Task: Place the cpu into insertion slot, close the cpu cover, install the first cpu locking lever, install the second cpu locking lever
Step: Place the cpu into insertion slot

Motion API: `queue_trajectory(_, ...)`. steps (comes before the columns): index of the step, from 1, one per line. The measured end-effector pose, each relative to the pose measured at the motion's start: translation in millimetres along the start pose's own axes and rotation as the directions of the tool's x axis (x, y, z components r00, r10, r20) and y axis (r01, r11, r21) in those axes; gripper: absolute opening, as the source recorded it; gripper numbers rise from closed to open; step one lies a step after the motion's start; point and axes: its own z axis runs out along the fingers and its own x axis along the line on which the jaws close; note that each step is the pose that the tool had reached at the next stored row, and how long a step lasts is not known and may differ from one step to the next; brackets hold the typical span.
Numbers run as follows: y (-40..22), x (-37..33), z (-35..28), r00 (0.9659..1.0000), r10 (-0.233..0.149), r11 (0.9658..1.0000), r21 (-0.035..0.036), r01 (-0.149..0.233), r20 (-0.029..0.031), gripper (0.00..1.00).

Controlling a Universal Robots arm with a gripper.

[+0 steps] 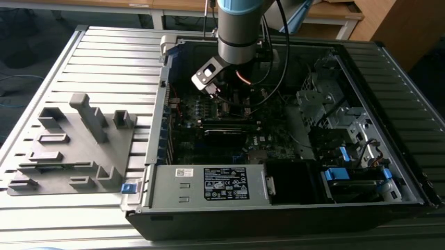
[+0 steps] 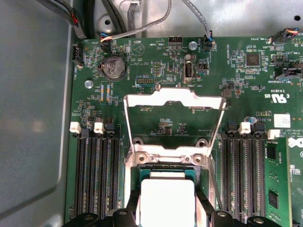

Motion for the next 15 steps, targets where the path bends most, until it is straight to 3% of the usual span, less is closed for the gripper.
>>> queue_trajectory(11, 0.0, 0.0, 0.0, 1.0, 0.0, 1.0, -0.0001, 0.0, -0.0002, 0.54)
queue_trajectory(13, 0.3, 0.4, -1.3, 1.0, 0.0, 1.0, -0.0014, 0.0, -0.0021, 0.54)
queue_trajectory(15, 0.3, 0.3, -3.9, 1.0, 0.0, 1.0, -0.0001, 0.0, -0.0004, 0.54)
